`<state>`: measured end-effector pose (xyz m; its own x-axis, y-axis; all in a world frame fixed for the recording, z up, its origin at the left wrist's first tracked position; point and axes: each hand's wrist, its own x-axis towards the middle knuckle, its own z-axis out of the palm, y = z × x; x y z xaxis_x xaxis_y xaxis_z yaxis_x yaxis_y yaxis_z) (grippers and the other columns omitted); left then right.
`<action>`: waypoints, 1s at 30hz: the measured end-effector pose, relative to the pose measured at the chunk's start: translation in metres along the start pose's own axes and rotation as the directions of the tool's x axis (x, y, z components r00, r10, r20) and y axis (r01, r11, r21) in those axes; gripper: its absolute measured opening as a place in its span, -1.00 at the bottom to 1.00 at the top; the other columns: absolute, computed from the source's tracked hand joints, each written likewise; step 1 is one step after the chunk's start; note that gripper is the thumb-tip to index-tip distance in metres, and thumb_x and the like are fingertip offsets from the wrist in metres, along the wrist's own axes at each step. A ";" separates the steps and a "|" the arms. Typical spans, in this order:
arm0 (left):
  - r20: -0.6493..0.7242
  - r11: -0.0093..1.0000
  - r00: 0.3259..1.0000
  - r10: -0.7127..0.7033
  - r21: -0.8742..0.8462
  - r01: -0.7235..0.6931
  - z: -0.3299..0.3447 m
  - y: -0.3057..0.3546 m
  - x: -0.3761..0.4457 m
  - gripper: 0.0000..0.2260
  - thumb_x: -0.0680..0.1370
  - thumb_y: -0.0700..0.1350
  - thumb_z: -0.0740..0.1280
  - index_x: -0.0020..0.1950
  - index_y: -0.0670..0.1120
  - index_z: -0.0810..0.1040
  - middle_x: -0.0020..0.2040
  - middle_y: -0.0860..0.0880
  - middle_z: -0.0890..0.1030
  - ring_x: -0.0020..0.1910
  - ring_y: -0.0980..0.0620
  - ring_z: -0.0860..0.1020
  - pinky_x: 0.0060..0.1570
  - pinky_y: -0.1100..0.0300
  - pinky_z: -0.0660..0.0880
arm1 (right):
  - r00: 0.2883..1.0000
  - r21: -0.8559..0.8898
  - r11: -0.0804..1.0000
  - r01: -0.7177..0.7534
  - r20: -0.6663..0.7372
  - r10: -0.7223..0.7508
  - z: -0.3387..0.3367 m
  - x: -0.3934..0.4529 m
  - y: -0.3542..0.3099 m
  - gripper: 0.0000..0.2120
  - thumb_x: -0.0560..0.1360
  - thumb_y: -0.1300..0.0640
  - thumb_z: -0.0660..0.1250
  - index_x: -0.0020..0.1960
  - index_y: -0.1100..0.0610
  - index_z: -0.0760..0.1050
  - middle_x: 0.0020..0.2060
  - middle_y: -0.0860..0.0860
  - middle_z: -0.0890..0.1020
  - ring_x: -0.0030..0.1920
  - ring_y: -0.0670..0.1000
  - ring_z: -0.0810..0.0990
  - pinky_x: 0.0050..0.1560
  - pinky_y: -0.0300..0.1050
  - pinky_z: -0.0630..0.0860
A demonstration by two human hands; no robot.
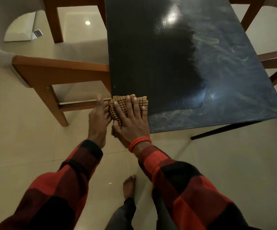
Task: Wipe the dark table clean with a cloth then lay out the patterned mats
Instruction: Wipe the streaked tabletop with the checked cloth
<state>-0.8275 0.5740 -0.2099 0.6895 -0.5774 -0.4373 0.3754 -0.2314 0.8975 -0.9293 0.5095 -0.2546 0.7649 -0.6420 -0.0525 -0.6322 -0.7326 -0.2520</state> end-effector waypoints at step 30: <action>-0.068 0.931 0.980 0.186 0.332 -0.154 0.034 0.000 -0.030 -0.47 0.61 0.31 0.14 0.43 0.03 0.47 0.36 0.04 0.54 0.36 0.06 0.48 0.28 0.13 0.44 | 0.924 -0.042 0.924 -0.379 -0.074 0.375 -0.030 -0.034 0.133 -0.38 0.60 -0.17 -0.04 0.62 -0.16 -0.10 0.62 0.05 -0.14 0.61 0.13 -0.17 0.56 0.25 -0.10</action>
<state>-0.8689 0.5651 -0.1945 0.7876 -0.5560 -0.2658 0.0382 -0.3864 0.9215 -1.0435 0.4274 -0.2568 0.4603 -0.8849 -0.0716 -0.8795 -0.4436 -0.1722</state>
